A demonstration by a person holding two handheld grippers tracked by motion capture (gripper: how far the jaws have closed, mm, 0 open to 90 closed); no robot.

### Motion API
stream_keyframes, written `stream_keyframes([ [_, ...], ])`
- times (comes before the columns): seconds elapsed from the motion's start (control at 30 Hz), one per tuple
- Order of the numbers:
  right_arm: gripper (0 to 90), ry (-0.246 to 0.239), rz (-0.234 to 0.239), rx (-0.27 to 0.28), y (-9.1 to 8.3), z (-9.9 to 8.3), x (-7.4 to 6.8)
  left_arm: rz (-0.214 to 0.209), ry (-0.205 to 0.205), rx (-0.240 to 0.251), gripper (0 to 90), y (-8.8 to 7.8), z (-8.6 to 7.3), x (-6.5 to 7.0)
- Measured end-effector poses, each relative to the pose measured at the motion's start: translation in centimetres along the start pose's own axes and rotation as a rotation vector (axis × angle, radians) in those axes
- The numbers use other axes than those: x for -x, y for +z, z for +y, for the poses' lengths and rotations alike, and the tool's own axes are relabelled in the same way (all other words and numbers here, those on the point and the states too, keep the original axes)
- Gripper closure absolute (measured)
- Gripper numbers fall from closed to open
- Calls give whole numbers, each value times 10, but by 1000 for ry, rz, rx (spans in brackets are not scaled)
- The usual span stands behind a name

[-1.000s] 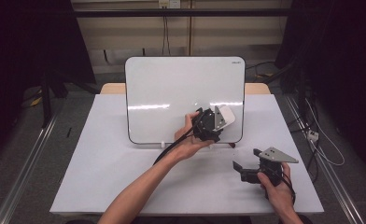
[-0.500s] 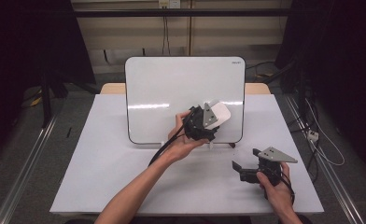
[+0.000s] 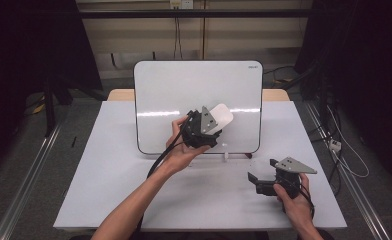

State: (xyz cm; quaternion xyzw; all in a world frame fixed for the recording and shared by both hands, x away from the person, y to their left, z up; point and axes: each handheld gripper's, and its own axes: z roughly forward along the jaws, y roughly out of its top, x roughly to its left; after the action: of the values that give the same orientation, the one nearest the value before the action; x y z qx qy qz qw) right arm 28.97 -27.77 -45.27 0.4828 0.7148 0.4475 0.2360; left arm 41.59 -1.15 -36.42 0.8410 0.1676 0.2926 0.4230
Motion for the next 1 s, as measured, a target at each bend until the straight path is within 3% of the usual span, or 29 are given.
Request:
stream_keyframes([
  [0.33, 40, 6, 5, 8, -2, 0, 2, 30, 13, -5, 308, -20, -1, -5],
  [0.43, 39, 10, 3, 9, -2, 0, 3, 36, -5, -2, 308, -28, -6, -12],
  [0.67, 39, -1, 3, 1, 2, 1, 0, 67, -93, 14, 308, -39, -24, -25],
  [1.0, 39, 4, -2, 9, -2, -1, 4, 122, -122, 13, 307, -53, -39, -39],
])
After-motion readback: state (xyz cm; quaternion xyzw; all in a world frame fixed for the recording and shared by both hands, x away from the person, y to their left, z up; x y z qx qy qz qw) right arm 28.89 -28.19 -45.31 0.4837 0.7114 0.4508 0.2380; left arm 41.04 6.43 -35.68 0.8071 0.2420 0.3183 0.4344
